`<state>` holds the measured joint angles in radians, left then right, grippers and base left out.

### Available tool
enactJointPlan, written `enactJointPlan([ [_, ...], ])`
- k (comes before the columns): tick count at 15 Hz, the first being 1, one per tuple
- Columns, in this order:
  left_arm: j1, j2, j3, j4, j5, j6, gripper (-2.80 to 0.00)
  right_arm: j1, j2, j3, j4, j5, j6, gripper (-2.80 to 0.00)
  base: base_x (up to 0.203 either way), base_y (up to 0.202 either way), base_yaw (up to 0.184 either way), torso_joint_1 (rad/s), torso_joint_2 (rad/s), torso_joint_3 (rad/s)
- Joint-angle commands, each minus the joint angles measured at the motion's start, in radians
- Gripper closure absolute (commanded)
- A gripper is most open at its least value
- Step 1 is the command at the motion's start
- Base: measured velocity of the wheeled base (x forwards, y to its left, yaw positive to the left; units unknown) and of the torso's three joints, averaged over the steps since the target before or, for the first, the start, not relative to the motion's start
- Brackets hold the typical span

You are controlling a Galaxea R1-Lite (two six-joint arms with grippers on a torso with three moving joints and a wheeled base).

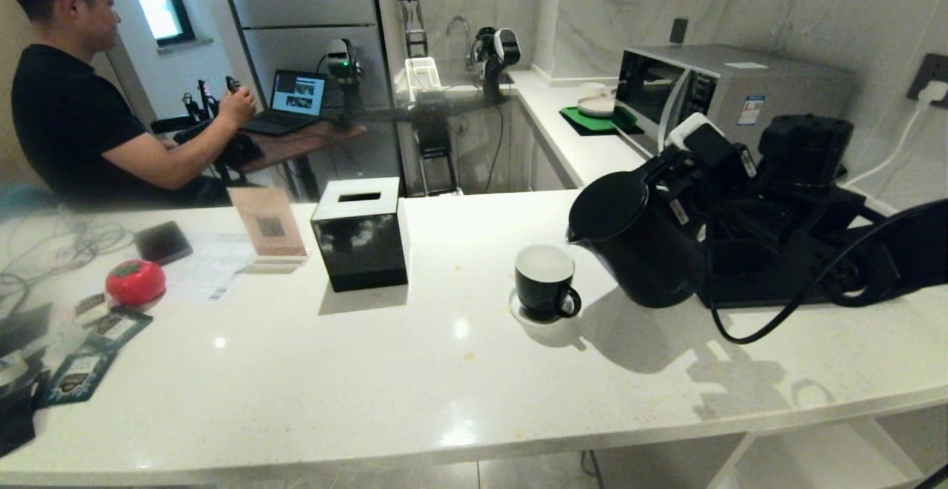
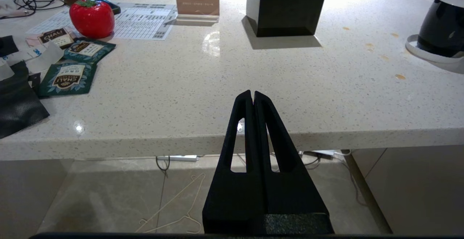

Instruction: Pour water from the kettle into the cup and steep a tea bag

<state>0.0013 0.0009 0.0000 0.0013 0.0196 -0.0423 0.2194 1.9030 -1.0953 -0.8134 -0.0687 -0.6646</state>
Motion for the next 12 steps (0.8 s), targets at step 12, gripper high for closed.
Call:
enactJointPlan([
  [12,0.000,0.001,0.000,0.000,0.000,-0.001,0.00,0.012,0.014,-0.032,-0.009,0.001,-0.102,0.00,0.000,0.000,0.000,0.000,0.00,0.000],
])
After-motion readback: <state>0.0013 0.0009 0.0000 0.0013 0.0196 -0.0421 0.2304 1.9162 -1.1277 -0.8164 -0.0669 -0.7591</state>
